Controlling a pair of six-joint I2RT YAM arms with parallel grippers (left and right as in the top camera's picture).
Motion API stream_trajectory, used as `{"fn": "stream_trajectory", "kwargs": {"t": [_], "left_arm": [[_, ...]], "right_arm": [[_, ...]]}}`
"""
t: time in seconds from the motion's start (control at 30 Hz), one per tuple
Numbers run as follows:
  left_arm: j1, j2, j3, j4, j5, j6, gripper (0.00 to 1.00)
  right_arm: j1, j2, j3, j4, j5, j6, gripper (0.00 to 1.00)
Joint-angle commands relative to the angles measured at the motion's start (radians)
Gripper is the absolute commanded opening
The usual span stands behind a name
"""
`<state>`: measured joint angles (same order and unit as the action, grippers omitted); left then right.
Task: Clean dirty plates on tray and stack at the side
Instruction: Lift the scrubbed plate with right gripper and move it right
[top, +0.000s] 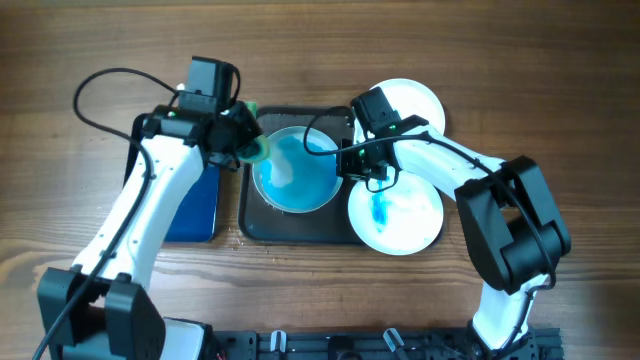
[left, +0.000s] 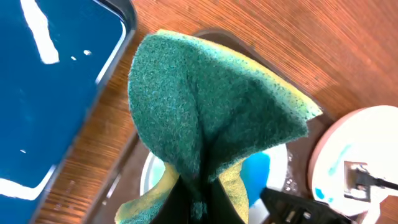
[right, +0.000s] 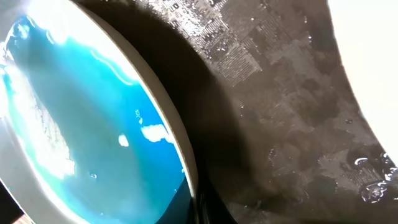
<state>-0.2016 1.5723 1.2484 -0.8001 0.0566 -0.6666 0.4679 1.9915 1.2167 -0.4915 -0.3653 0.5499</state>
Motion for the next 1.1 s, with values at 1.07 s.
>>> {"fn": "stream_trajectory", "kwargs": {"t": [1.07], "left_arm": [[0.144, -0.005, 0.01, 0.006, -0.196, 0.087, 0.04]], "right_arm": [[0.622, -0.328, 0.002, 0.51, 1.886, -0.861, 0.04]]}}
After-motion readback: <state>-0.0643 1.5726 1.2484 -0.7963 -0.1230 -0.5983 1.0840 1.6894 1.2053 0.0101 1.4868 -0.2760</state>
